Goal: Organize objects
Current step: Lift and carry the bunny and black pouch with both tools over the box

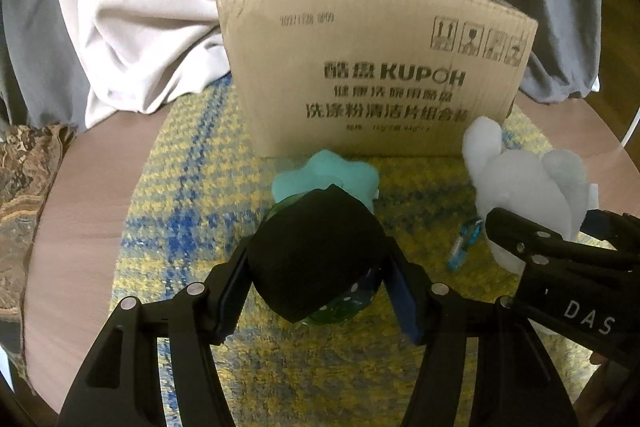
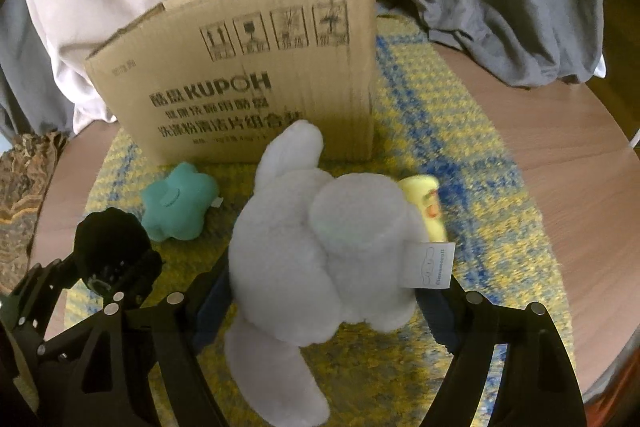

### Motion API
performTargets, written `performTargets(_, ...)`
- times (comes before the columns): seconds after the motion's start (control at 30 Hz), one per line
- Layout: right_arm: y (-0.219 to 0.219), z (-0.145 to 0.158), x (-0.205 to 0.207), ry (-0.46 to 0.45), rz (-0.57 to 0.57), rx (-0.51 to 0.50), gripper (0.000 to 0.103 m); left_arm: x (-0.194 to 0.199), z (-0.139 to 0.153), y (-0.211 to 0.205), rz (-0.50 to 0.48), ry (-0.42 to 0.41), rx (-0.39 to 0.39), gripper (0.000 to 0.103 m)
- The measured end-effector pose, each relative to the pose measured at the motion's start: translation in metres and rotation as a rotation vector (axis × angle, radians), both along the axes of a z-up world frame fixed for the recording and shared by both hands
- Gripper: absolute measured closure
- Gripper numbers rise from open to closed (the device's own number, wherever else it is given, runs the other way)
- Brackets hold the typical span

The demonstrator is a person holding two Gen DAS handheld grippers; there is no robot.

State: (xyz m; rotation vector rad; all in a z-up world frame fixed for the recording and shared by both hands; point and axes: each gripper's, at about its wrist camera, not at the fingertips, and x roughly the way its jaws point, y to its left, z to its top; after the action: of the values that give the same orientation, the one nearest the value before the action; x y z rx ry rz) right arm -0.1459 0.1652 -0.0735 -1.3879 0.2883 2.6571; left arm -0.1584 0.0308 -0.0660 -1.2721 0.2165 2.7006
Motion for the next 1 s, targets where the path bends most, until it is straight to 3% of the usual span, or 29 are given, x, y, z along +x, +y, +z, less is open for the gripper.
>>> performTargets(1.0,0.013,0.094,0.023,0.171,-0.009,0.047,0.021,0.002,0.078,0.008,-0.033,0.130,0.029,0.042)
